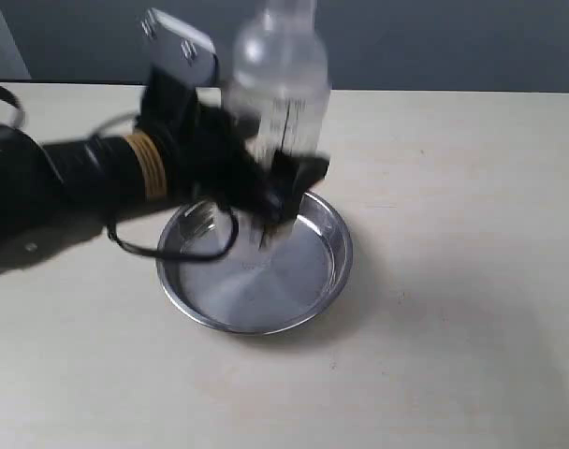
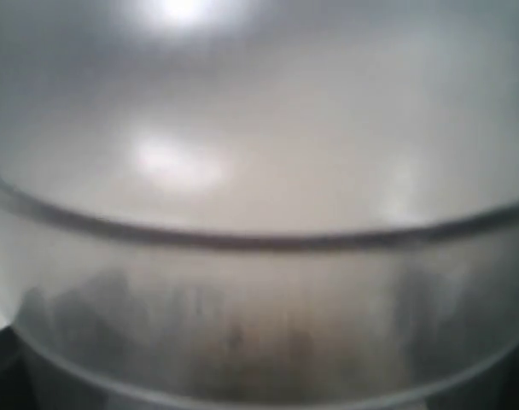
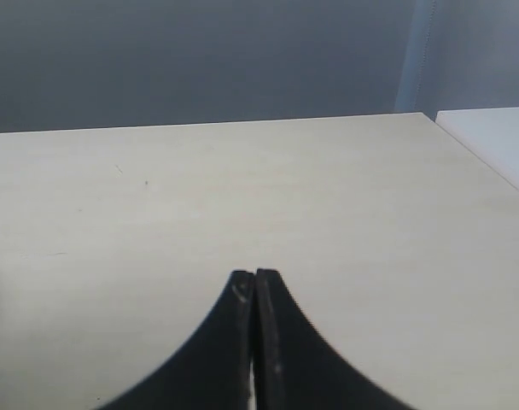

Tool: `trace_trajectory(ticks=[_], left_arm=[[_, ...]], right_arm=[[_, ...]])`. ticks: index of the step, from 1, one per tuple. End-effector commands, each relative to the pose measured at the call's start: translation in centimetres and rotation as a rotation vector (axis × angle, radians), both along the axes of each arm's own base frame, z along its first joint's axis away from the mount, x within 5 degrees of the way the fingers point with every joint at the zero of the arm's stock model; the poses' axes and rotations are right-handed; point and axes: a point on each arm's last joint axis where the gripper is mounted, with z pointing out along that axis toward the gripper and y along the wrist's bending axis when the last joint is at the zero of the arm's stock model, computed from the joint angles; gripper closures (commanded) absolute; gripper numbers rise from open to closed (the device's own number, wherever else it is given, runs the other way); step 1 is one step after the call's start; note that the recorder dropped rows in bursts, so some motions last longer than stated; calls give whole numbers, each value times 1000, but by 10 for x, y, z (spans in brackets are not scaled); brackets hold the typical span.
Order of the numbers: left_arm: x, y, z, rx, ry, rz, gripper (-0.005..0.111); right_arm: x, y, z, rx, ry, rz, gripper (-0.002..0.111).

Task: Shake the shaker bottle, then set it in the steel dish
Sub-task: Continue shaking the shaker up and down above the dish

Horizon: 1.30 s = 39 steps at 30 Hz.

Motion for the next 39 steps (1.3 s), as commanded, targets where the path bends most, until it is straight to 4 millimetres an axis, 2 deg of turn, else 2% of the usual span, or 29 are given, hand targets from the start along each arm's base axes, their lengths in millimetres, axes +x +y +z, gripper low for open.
trace_trajectory(ticks=[1,2,3,7,8,9,11,12,13,15,17,19,24,27,28,29,32,33,34,35,37,38,39], left_arm=[[-8,0,46,-143,-185,-47,106],[-10,1,61,-153,-254,-56,106],[-11,3,64,-150,-267,-52,106],[-4,2,20,-23,-103,-30,106],[-4,2,25,-44,-102,-22,106],[-6,2,38,-89,-137,-24,106],[-18,4,81,-199,-298,-63,106],[-22,6,93,-214,-356,-78,106],[-23,7,93,-194,-369,-76,106],[-18,8,63,-80,-242,-49,106],[-13,9,19,29,-59,-12,106],[-11,9,12,24,-21,3,106],[-13,9,68,-99,-292,-49,106],[-9,12,77,-118,-365,-45,106],[-5,12,73,-124,-338,-29,106],[-2,12,60,-131,-265,-8,106],[3,8,8,-129,-57,20,106],[5,6,0,-139,-40,17,106],[5,5,2,-166,-55,10,106],[4,3,16,-229,-122,-11,106],[1,2,57,-357,-282,-53,106],[-2,3,77,-363,-338,-68,106],[-2,2,78,-307,-329,-76,106]], right_arm=[[0,0,1,-3,-16,-4,109],[0,0,1,-3,-16,-4,109],[0,0,1,-3,-16,-4,109],[0,0,1,-3,-16,-4,109],[0,0,1,-3,-16,-4,109],[0,0,1,-3,-16,-4,109],[0,0,1,-3,-16,-4,109],[0,0,1,-3,-16,-4,109],[0,0,1,-3,-16,-4,109],[0,0,1,-3,-16,-4,109],[0,0,1,-3,-16,-4,109],[0,0,1,-3,-16,-4,109],[0,0,1,-3,-16,-4,109],[0,0,1,-3,-16,-4,109],[0,0,1,-3,-16,-4,109],[0,0,1,-3,-16,-4,109],[0,0,1,-3,-16,-4,109],[0,0,1,-3,-16,-4,109],[0,0,1,-3,-16,-4,109],[0,0,1,-3,-16,-4,109],[0,0,1,-3,-16,-4,109],[0,0,1,-3,-16,-4,109],[0,0,1,-3,-16,-4,109]])
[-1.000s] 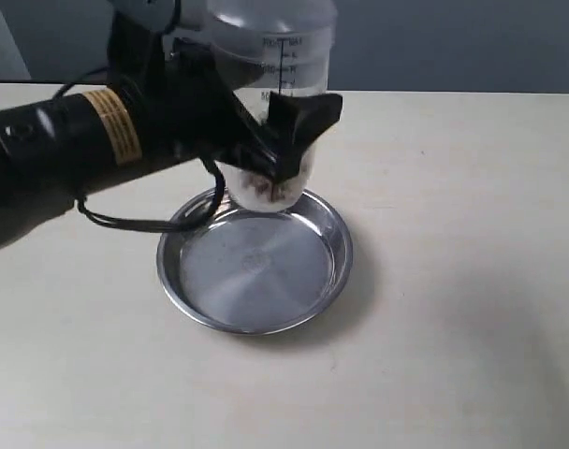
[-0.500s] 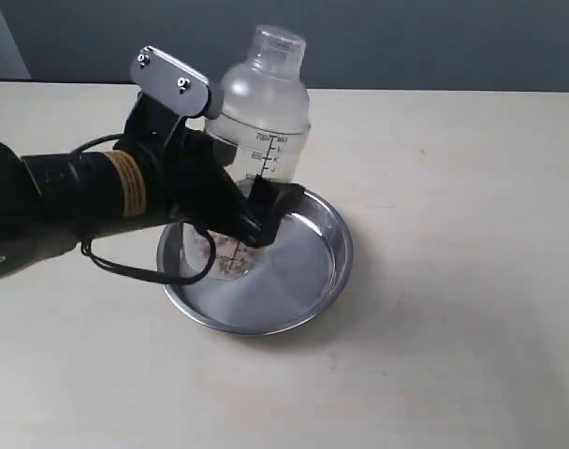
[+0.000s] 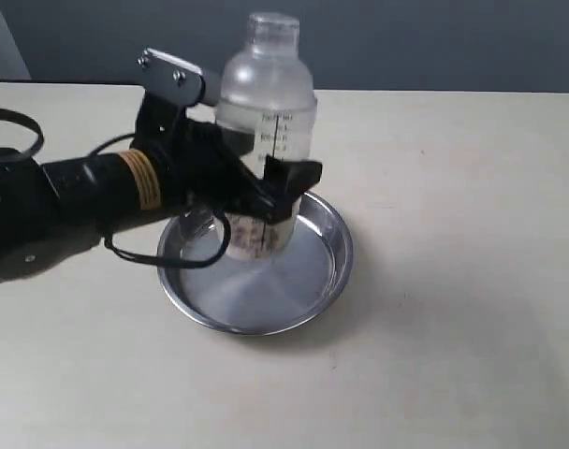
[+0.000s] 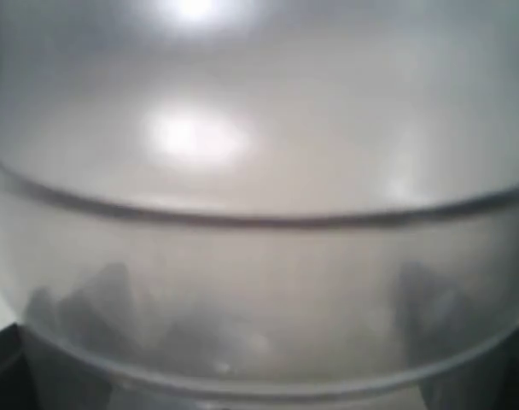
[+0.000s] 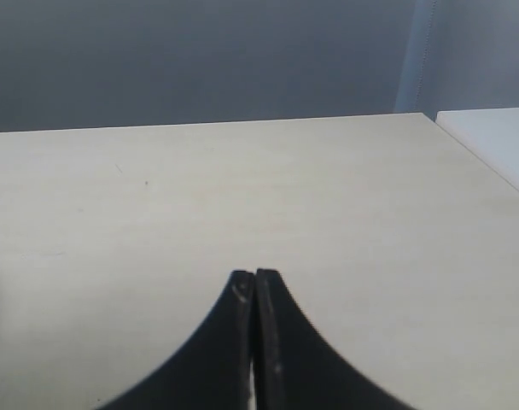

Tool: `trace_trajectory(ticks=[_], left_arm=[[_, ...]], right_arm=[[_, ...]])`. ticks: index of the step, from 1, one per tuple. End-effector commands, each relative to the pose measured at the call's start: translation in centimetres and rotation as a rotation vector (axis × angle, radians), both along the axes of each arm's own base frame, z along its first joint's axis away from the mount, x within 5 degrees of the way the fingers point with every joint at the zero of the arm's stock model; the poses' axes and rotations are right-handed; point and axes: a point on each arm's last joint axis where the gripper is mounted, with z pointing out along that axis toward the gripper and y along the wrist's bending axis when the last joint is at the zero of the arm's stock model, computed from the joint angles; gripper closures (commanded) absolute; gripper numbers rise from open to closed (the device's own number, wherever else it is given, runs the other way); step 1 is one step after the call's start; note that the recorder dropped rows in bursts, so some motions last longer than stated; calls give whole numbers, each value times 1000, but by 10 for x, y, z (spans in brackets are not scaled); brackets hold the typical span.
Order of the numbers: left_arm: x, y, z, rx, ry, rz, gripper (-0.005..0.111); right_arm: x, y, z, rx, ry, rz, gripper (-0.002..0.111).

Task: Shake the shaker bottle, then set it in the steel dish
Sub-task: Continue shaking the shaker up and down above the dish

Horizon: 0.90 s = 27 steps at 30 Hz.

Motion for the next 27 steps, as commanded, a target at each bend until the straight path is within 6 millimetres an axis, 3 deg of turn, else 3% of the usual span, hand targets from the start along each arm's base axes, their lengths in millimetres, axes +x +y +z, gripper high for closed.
trace_trajectory(ticks=[1,4,5,7,9,10,11,12,14,15,16,17,19,21,22,25,26,27], left_arm=[[-6,-5,61,-64,-211,-70,106],[-1,-15,-28,176,103,-65,106],[1,-17,-34,150,130,-60,106],[2,-19,1,36,51,-62,106],[-8,-18,65,-36,-176,-114,106],[-9,-16,77,-22,-226,-109,106],[-6,-15,73,1,-205,-79,106],[-2,-14,53,35,-121,-52,106],[5,-17,-11,135,86,-29,106],[8,-18,-28,146,139,-22,106],[8,-19,-27,126,138,-25,106],[7,-21,-14,86,96,-41,106],[1,-21,41,1,-130,-96,106],[1,-17,70,5,-220,-62,106],[3,-15,63,21,-169,-31,106],[10,-18,-7,152,57,-17,106],[12,-18,-16,159,92,-11,106],[11,-18,-8,127,75,-9,106]], right_arm=[[0,0,1,-3,-16,-4,109],[0,0,1,-3,-16,-4,109],[0,0,1,-3,-16,-4,109],[0,0,1,-3,-16,-4,109],[0,0,1,-3,-16,-4,109],[0,0,1,-3,-16,-4,109],[0,0,1,-3,-16,-4,109],[0,0,1,-3,-16,-4,109],[0,0,1,-3,-16,-4,109],[0,0,1,-3,-16,-4,109],[0,0,1,-3,-16,-4,109],[0,0,1,-3,-16,-4,109],[0,0,1,-3,-16,-4,109],[0,0,1,-3,-16,-4,109],[0,0,1,-3,-16,-4,109],[0,0,1,-3,-16,-4,109],[0,0,1,-3,-16,-4,109],[0,0,1,-3,-16,-4,109]])
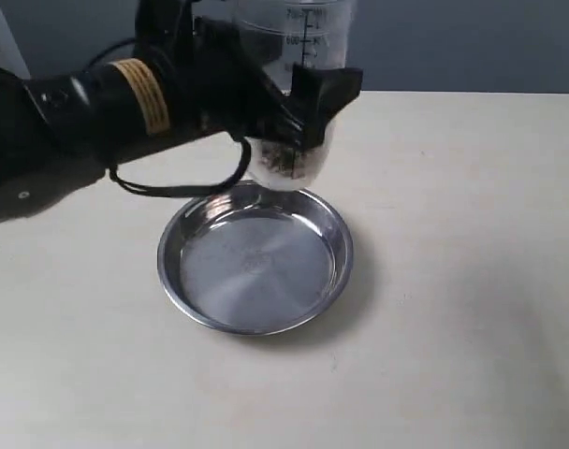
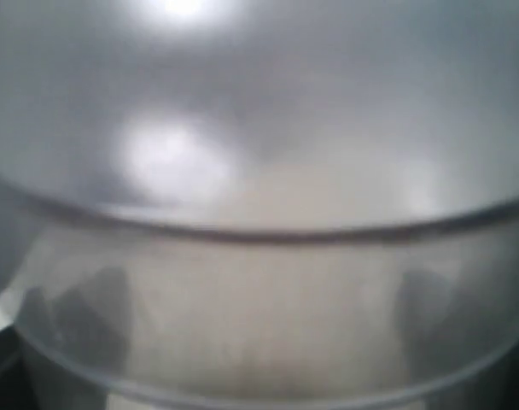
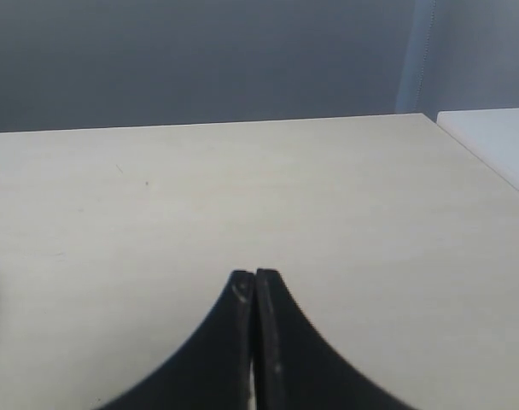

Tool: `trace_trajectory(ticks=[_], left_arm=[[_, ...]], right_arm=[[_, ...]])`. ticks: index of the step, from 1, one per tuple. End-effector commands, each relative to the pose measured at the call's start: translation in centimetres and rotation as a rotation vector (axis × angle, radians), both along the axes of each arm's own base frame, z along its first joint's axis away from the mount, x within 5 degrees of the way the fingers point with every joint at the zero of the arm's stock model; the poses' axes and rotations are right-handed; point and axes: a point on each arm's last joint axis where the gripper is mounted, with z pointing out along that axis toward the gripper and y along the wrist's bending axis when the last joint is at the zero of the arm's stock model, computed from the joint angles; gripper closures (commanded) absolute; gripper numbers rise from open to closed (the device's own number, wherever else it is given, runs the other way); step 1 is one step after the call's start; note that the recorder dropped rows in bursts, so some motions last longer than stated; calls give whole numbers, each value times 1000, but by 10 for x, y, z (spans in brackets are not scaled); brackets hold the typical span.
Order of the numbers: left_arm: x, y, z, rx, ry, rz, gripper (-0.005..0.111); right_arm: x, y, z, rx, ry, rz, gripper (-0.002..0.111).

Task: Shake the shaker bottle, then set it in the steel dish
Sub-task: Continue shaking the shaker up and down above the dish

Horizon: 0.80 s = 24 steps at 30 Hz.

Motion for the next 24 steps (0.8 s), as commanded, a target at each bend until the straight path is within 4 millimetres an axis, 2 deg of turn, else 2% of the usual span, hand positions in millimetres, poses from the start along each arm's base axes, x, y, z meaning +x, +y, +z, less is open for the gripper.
trace_trajectory(ticks=[1,3,4,5,6,7,9,10,11,15,16,17,20,21,22,24], left_arm=[[1,1,-25,36,111,28,106],[-8,3,35,-45,-131,-18,106],[-10,6,49,-42,-190,-16,106],[-9,7,50,-42,-174,5,106],[-5,7,31,-4,-86,28,106],[-3,5,7,48,4,41,106],[2,3,-56,148,183,48,106],[3,2,-67,147,228,57,106],[3,2,-63,120,225,61,106],[-5,3,18,-55,-82,4,106],[-5,4,22,-59,-85,11,106],[-5,4,12,-31,-44,17,106],[0,-1,-55,94,162,28,106],[0,-1,-58,79,189,36,106],[0,-1,-49,39,171,36,106],[-7,0,2,-89,-9,0,106]], right_arm=[[0,0,1,-3,-16,-4,109],[0,0,1,-3,-16,-4,109],[0,0,1,-3,-16,-4,109],[0,0,1,-3,-16,-4,109],[0,0,1,-3,-16,-4,109],[0,0,1,-3,-16,-4,109],[0,0,1,-3,-16,-4,109],[0,0,1,-3,-16,-4,109],[0,0,1,-3,-16,-4,109],[0,0,1,-3,-16,-4,109],[0,0,1,-3,-16,-4,109],[0,0,1,-3,-16,-4,109],[0,0,1,-3,-16,-4,109],[0,0,1,-3,-16,-4,109],[0,0,1,-3,-16,-4,109],[0,0,1,-3,-16,-4,109]])
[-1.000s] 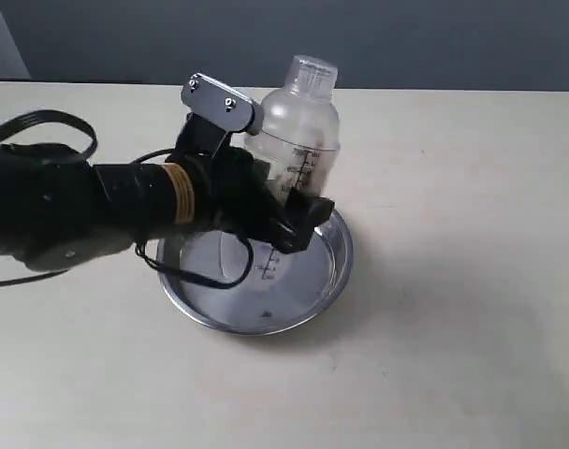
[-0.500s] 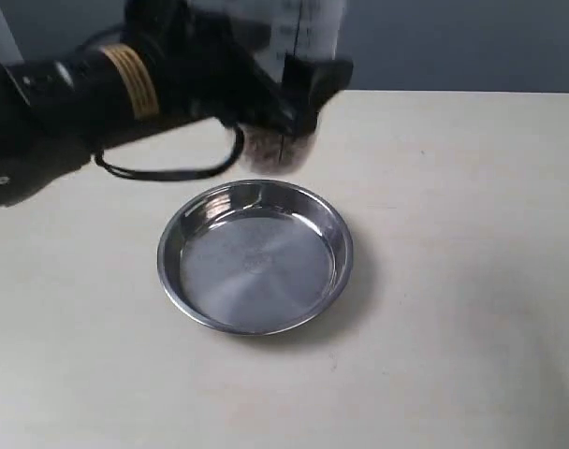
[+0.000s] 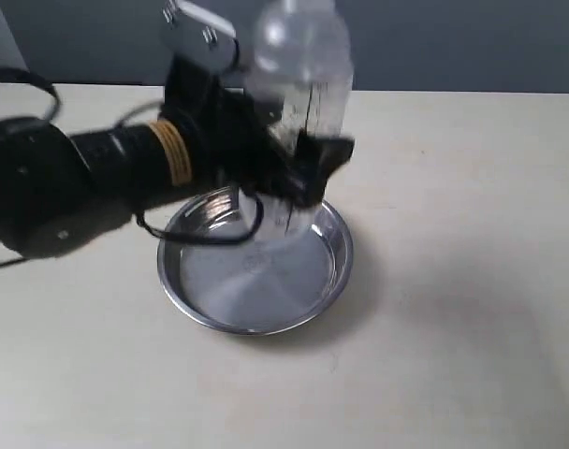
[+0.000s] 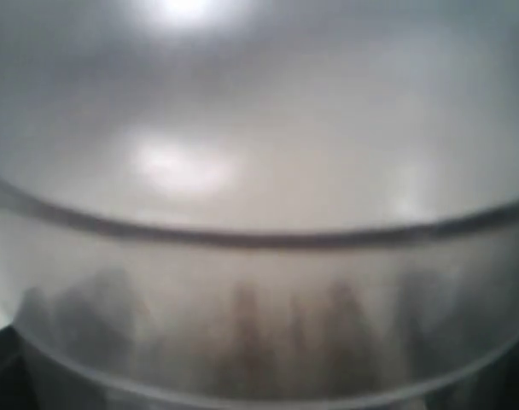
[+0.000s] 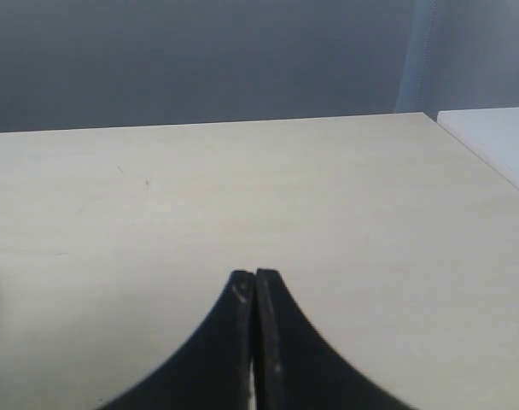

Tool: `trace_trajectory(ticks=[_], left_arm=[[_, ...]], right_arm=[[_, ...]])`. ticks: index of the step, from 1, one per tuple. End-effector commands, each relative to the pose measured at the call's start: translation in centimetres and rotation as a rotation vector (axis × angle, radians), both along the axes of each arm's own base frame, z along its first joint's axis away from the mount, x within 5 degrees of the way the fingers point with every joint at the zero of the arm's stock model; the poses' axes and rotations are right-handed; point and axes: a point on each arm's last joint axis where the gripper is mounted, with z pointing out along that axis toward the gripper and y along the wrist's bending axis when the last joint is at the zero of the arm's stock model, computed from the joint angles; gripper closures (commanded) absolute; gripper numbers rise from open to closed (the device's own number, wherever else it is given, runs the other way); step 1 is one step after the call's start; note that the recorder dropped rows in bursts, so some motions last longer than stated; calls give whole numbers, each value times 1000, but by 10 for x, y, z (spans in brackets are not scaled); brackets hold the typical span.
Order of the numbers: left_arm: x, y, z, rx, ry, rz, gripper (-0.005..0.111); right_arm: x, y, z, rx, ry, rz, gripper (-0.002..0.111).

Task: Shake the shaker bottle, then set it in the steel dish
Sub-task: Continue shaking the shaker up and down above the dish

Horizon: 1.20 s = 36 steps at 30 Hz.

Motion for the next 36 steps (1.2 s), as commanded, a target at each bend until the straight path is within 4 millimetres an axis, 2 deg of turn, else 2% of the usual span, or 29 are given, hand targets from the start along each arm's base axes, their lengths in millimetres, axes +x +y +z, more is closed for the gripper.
trace_trajectory(ticks=[1,2,3,4,5,7,8,9,11,13,14,15,16,18,19,20,22,24,25,26,28,29,30,31,33,34,35,36], left_arm=[[-13,3,69,-165,-248,-40,106],[-15,4,83,-156,-312,-44,106],[-16,6,85,-129,-316,-33,106],[-13,6,70,-86,-241,-19,106],[-11,6,46,-33,-144,-5,106],[-7,6,-16,72,69,27,106],[-5,6,-29,60,133,55,106],[-6,7,-27,33,147,69,106],[-9,7,15,-73,-2,39,106],[-17,8,71,-142,-247,-18,106],[-18,10,81,-133,-283,-12,106],[-18,10,74,-102,-239,-1,106],[-16,9,56,-58,-166,6,106],[-10,5,1,43,18,22,106],[-8,4,-10,39,68,36,106],[-8,4,-9,14,78,44,106],[-12,4,33,-101,-75,14,106],[-19,5,72,-133,-255,-30,106],[-19,6,73,-118,-257,-24,106],[-17,5,61,-76,-200,-16,106],[-11,0,13,42,-39,-13,106],[-8,-1,-3,68,13,-7,106],[-8,-1,-7,67,31,-1,106],[-8,-1,4,34,-3,-2,106],[-16,1,53,-76,-180,-23,106],[-19,3,70,-101,-248,-28,106],[-21,5,80,-102,-282,-28,106],[-21,6,75,-85,-256,-24,106]], right_arm=[[0,0,1,-3,-16,-4,109],[0,0,1,-3,-16,-4,109],[0,0,1,-3,-16,-4,109],[0,0,1,-3,-16,-4,109],[0,0,1,-3,-16,-4,109],[0,0,1,-3,-16,-4,109],[0,0,1,-3,-16,-4,109],[0,0,1,-3,-16,-4,109],[0,0,1,-3,-16,-4,109],[0,0,1,-3,-16,-4,109],[0,0,1,-3,-16,-4,109],[0,0,1,-3,-16,-4,109],[0,0,1,-3,-16,-4,109],[0,0,1,-3,-16,-4,109],[0,0,1,-3,-16,-4,109],[0,0,1,-3,-16,-4,109],[0,0,1,-3,-16,-4,109],[0,0,1,-3,-16,-4,109],[0,0,1,-3,-16,-4,109],[0,0,1,-3,-16,-4,109],[0,0,1,-3,-16,-4,109],[0,0,1,-3,-16,-4,109],[0,0,1,-3,-16,-4,109],[0,0,1,-3,-16,-4,109],[0,0,1,-3,-16,-4,109],[0,0,1,-3,-16,-4,109],[0,0,1,-3,-16,-4,109],[0,0,1,-3,-16,-4,109]])
